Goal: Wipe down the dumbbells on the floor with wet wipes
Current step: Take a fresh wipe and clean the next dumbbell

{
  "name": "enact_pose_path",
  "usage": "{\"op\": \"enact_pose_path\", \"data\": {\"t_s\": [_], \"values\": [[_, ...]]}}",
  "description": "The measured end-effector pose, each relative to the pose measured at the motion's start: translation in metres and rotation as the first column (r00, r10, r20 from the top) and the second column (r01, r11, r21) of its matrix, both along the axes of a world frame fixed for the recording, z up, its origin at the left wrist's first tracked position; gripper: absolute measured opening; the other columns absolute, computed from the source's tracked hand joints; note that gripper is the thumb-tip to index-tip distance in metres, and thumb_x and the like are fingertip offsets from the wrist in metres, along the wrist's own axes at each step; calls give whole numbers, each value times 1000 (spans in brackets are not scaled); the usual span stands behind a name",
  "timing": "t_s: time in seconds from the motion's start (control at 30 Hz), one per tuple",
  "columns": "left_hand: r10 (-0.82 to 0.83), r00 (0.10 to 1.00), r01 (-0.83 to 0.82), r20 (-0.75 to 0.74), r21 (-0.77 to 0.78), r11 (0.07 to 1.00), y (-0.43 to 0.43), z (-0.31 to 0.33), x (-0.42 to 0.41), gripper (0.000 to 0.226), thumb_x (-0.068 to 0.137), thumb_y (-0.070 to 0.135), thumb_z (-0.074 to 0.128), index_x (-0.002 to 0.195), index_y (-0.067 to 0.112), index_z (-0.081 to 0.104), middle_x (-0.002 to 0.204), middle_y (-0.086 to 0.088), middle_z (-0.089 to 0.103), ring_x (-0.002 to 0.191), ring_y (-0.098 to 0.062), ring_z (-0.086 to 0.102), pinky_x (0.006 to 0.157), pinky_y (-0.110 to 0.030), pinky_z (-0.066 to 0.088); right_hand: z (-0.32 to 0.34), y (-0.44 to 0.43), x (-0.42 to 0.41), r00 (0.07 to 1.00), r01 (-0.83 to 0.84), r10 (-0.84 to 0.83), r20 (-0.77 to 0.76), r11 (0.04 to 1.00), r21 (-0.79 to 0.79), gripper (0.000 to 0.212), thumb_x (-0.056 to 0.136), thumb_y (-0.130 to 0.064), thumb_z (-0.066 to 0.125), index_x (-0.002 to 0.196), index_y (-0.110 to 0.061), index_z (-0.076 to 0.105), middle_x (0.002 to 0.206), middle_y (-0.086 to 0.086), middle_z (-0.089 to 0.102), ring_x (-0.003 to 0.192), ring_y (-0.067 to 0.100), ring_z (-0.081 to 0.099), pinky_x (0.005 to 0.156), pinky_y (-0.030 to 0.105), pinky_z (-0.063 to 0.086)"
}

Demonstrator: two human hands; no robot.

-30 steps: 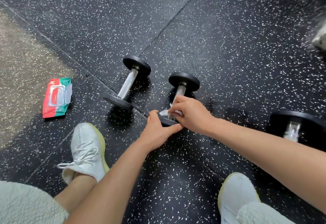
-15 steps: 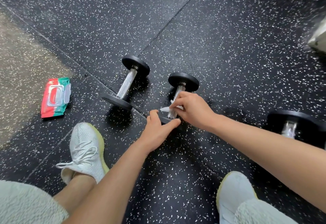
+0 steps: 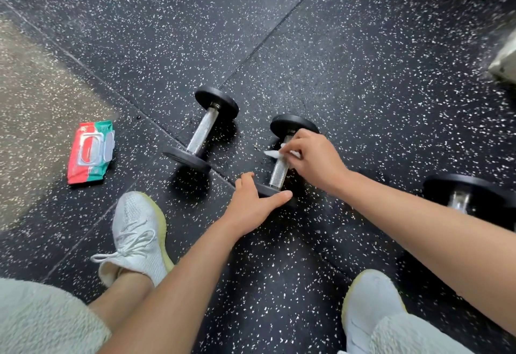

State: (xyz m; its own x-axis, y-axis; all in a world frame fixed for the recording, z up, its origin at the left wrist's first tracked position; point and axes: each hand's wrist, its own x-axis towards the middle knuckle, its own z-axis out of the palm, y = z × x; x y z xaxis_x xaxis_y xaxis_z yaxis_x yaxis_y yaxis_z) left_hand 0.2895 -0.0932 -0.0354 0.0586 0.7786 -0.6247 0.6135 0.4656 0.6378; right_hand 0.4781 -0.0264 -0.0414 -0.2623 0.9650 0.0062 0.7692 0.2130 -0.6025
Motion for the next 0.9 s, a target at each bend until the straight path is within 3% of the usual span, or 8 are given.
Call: {"op": "enact_pose_path", "data": {"t_s": [0.07, 0.23, 0.3, 0.43, 0.63, 0.8, 0.9], "values": [[1, 1000, -1, 5, -3, 1000, 1, 1, 0, 116, 80, 67, 78, 163, 14, 16, 163, 0, 22, 149, -20, 32, 120, -37, 30, -3, -4, -2, 999, 39, -39, -3, 999, 1, 12, 90, -23, 74, 100, -23, 82, 95, -6, 64, 84, 18, 63, 70, 31, 49], [-1, 1000, 2, 26, -48, 999, 3, 1, -1, 116, 79, 64, 81, 162, 16, 16, 158, 0, 27, 141, -18, 39, 110, -31, 34, -2, -24, -6, 971, -237, 238, 3, 969, -65, 12, 89, -22, 74, 98, -27, 80, 92, -10, 61, 81, 17, 62, 70, 36, 52], [8, 999, -6, 35, -54, 999, 1, 2, 0, 117, 77, 65, 82, 162, 18, 17, 157, 2, 29, 139, -16, 39, 107, -30, 33, -1, -13, -1, 976, -215, 215, 9, 975, -49, 11, 89, -24, 75, 97, -28, 81, 92, -11, 62, 80, 15, 61, 70, 36, 53], [16, 998, -12, 56, -81, 997, 1, 2, 0, 119, 75, 69, 82, 161, 24, 14, 155, 2, 34, 138, -18, 41, 110, -33, 35, -2, -2, 1, 1000, 2, -2, 3, 1000, -1, 12, 90, -22, 74, 99, -25, 82, 94, -6, 64, 82, 18, 64, 71, 36, 53], [-2, 998, 10, 68, -111, 994, 0, -1, -2, 118, 64, 76, 76, 157, 34, 16, 151, 0, 41, 131, -20, 50, 109, -40, 43, 1, -27, -5, 967, -253, 253, -5, 965, -71, 11, 88, -23, 75, 96, -28, 80, 92, -10, 61, 80, 16, 61, 70, 36, 53], [-10, 998, 16, 57, -106, 994, -1, -1, 1, 113, 67, 76, 68, 157, 32, 16, 154, 1, 35, 134, -22, 45, 113, -42, 39, -2, 0, 6, 1000, -16, 16, 8, 1000, -11, 13, 90, -23, 75, 100, -25, 82, 91, -13, 56, 78, 13, 57, 69, 30, 47], [-19, 998, 25, 57, -103, 994, 0, 0, 1, 108, 74, 72, 70, 158, 30, 16, 152, 3, 32, 134, -22, 44, 111, -41, 39, -2, -15, -1, 997, -76, 76, 18, 997, 2, 13, 89, -21, 75, 100, -24, 81, 94, -7, 62, 82, 20, 63, 69, 34, 51]]}}
